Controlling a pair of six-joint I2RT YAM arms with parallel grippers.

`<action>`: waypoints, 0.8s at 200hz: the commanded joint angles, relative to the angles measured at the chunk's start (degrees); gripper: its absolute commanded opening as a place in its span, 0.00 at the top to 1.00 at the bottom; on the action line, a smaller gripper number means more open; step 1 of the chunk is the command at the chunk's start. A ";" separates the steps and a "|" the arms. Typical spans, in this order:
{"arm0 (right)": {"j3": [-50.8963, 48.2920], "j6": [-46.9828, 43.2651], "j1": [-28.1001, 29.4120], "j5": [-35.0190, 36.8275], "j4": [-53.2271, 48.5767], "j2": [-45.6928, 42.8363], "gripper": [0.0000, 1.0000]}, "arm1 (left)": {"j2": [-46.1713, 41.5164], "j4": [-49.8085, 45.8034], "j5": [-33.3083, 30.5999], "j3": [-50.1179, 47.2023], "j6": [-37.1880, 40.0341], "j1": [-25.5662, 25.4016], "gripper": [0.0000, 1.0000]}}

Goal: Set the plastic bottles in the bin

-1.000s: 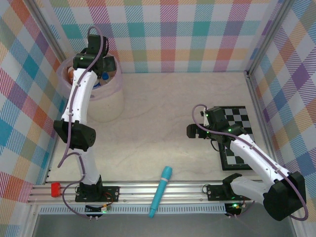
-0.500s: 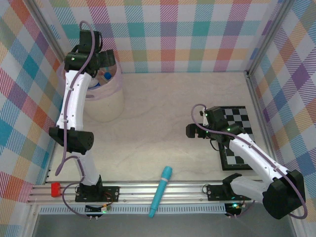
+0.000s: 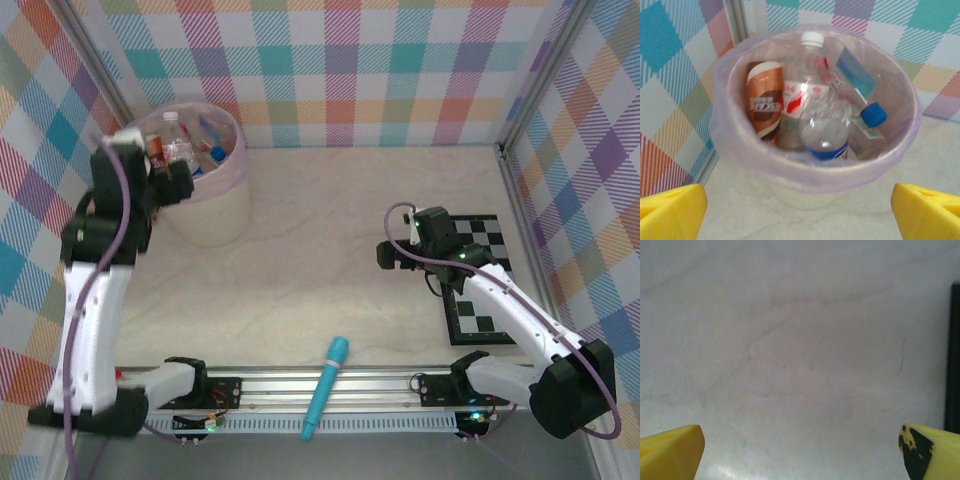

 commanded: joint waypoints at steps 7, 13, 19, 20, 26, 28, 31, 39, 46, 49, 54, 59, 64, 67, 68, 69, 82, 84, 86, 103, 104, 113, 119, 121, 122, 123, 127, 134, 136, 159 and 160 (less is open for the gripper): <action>-1.12 -7.16 -0.78 9.79 8.89 -0.55 0.01 | -8.65 14.15 -0.72 -17.70 -1.90 -0.39 0.00; -2.78 -8.21 -1.00 11.76 11.72 -0.46 0.00 | -10.55 16.73 -0.79 -21.89 -2.01 -0.55 0.00; -4.28 -8.95 -1.40 13.41 14.54 -0.23 0.01 | -12.27 18.61 -1.13 -26.44 -2.23 -0.64 0.00; -4.61 -9.09 -1.50 13.62 15.02 -0.11 0.01 | -12.44 19.12 -1.19 -27.06 -2.26 -0.70 0.00; -5.91 -9.82 -2.21 14.00 16.96 0.32 0.01 | -14.18 21.98 -1.25 -30.79 -2.06 -0.69 0.00; -6.17 -9.95 -2.43 14.00 17.34 0.54 0.01 | -14.60 22.92 -1.19 -31.96 -1.90 -0.68 0.00; -6.46 -10.01 -2.88 14.07 17.73 0.81 0.01 | -15.13 24.28 -1.17 -33.65 -1.54 -0.73 0.00; -7.04 -9.89 -4.03 14.26 18.41 1.56 0.01 | -16.57 27.59 -1.92 -37.74 -1.00 -0.72 0.00; -8.04 -10.07 -4.93 14.49 20.25 2.13 0.01 | -17.56 30.79 -2.64 -41.17 -0.29 -0.74 0.00; -8.62 -10.33 -5.26 14.71 21.19 2.38 0.01 | -17.87 32.09 -2.86 -42.56 0.14 -0.77 0.00; -9.83 -10.75 -5.61 15.27 23.90 2.75 0.00 | -18.34 34.13 -3.18 -44.80 0.57 -0.77 0.00; -11.03 -11.26 -5.91 16.12 26.45 3.26 0.01 | -18.70 37.15 -3.48 -46.88 0.77 -0.77 0.00; -12.06 -12.10 -6.06 17.07 29.04 3.94 0.00 | -18.90 39.15 -3.65 -48.76 0.92 -0.77 0.00; -12.52 -12.47 -6.14 17.68 30.06 4.31 0.01 | -18.93 40.27 -3.70 -49.79 1.03 -0.75 0.00; -12.64 -12.61 -6.10 17.87 30.34 4.37 0.01 | -18.93 40.67 -3.71 -50.16 1.04 -0.76 0.00; -12.70 -12.67 -6.13 18.04 30.61 4.57 0.01 | -18.93 41.05 -3.71 -50.53 1.09 -0.77 0.00; -13.70 -12.80 -6.45 20.46 33.04 6.67 0.01 | -18.30 45.04 -2.57 -54.33 1.40 -0.77 0.00; -13.85 -12.76 -6.56 20.74 33.40 6.96 0.00 | -18.07 45.62 -2.29 -54.81 1.47 -0.82 0.00; -14.08 -12.70 -6.72 20.98 33.56 7.27 0.00 | -17.82 46.21 -2.00 -55.39 1.49 -0.78 0.00; -17.02 -12.66 -7.94 21.30 39.27 8.74 0.00 | -15.31 51.38 -1.39 -59.80 1.41 -0.77 0.00; -17.26 -12.70 -7.97 21.21 39.65 8.78 0.01 | -15.14 51.76 -1.36 -60.05 1.41 -0.77 0.00; -18.97 -13.25 -8.80 21.06 43.10 9.36 0.01 | -13.92 54.81 -1.68 -62.24 1.57 -0.78 0.00; -20.23 -13.83 -9.26 20.75 45.71 9.64 0.01 | -13.17 57.06 -1.76 -63.60 1.73 -0.78 0.00; -20.58 -14.12 -9.46 20.70 46.37 9.77 0.01 | -12.90 57.73 -1.69 -64.09 1.75 -0.77 0.00; -20.75 -14.18 -9.48 20.69 46.67 9.82 0.01 | -12.75 58.19 -1.65 -64.21 1.80 -0.82 0.00; -20.93 -14.34 -9.49 20.64 46.82 9.84 0.01 | -12.63 58.64 -1.67 -64.50 1.87 -0.79 0.00; -21.51 -14.68 -9.77 20.50 48.20 10.02 0.01 | -12.08 60.15 -1.56 -65.45 2.00 -0.79 0.00; -22.54 -15.25 -10.20 20.26 49.98 10.34 0.00 | -10.84 63.18 -1.17 -66.93 2.19 -0.77 0.00; -22.62 -15.41 -10.20 20.25 50.40 10.38 0.01 | -10.45 64.02 -1.08 -67.29 2.26 -0.77 0.00; -24.06 -16.43 -10.38 18.32 54.05 11.74 0.01 | -3.74 74.53 -0.67 -71.07 4.14 -0.77 0.00; -24.03 -16.52 -10.38 18.27 54.05 11.86 0.01 | -3.38 74.99 -0.83 -71.17 4.18 -0.77 0.00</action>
